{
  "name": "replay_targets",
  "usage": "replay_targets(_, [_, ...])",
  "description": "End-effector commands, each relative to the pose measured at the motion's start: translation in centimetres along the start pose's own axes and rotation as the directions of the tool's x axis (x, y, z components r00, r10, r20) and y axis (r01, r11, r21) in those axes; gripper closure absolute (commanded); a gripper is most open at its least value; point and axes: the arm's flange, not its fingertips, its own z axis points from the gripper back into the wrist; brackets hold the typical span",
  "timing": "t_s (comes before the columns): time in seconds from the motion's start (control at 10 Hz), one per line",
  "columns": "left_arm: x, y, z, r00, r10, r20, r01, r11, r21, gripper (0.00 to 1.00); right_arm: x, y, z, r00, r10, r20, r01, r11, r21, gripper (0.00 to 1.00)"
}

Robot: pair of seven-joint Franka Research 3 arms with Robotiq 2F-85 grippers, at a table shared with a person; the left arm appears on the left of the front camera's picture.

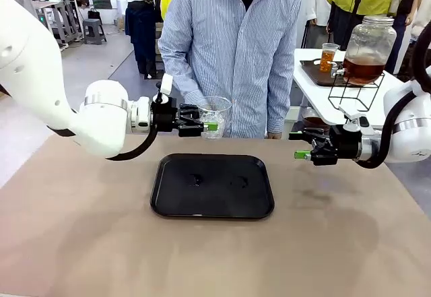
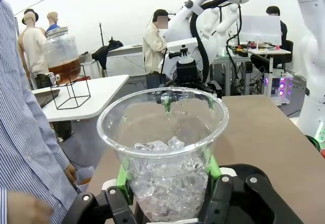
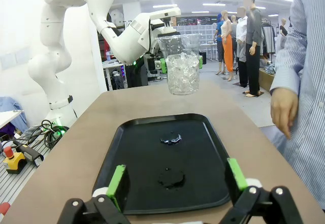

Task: Pour the drink into the iced cup.
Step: Open the gripper to release the iced cup you were holding.

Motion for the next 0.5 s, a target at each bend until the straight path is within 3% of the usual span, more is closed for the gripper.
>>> replay_targets(0.0, [0.35, -0.11, -0.08, 1.0, -0.009, 0.005, 0.009, 1.0, -0.002, 0.33, 0.28, -0.05, -0.07, 1.0, -0.002, -0.001, 0.002, 1.0, 0.001, 0.0])
replay_targets(0.4, [0.35, -0.11, -0.08, 1.0, -0.009, 0.005, 0.009, 1.0, -0.002, 0.33, 0.28, -0.05, -0.07, 1.0, -0.002, -0.001, 0.002, 1.0, 0.001, 0.0])
